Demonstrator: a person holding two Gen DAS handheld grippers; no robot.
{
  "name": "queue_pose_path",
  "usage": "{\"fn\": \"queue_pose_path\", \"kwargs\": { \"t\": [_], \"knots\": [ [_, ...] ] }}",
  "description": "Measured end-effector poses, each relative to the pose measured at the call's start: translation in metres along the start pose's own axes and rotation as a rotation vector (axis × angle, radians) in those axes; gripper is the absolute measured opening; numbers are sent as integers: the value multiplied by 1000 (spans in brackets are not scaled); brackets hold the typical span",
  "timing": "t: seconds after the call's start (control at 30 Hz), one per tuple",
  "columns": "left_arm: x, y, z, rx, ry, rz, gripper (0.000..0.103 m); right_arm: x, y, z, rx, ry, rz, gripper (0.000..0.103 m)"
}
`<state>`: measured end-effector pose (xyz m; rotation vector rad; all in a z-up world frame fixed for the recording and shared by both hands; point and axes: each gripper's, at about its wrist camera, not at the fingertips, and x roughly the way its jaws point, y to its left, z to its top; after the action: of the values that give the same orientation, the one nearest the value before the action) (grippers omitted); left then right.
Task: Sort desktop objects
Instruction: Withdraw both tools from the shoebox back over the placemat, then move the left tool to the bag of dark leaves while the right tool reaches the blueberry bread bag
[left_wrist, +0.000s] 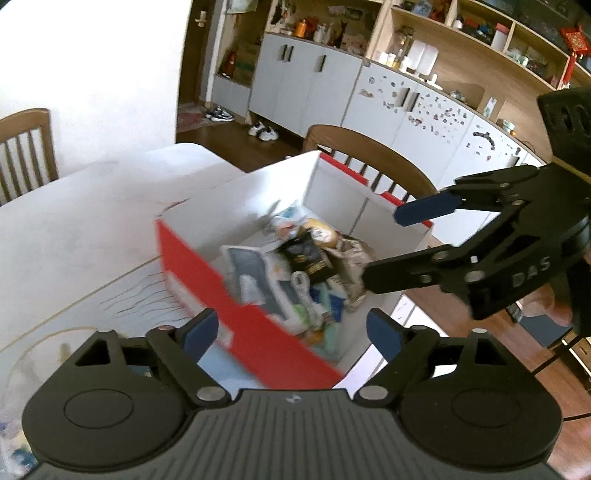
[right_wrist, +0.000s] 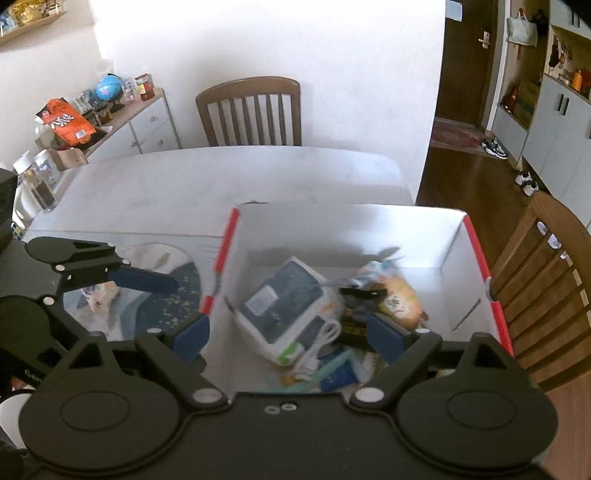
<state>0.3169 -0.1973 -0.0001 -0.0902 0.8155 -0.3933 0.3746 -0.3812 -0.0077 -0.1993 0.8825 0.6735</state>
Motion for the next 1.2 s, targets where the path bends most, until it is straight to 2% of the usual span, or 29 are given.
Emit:
{"fn": "queue_pose_path", "kwargs": {
  "t": [0.1,0.13,0.43,0.63,1.2],
  "knots": [
    [-15,18,-8,-12,-13,27,102,-1,18,1,-7,-11,14,94],
    [-22,25,-12,-19,-21,37,103,0,25,1,-9,-13,21,94],
    [-68,76,-37,-76,-64,109,103,17,91,5,-47,-6,78,95],
    [-89,104,-55,-93,-63,139,103,30,130,8,-68,1,113,95],
    [-120,178,-97,-165,-50,203,103,72,209,21,-172,41,172,95]
  ]
}}
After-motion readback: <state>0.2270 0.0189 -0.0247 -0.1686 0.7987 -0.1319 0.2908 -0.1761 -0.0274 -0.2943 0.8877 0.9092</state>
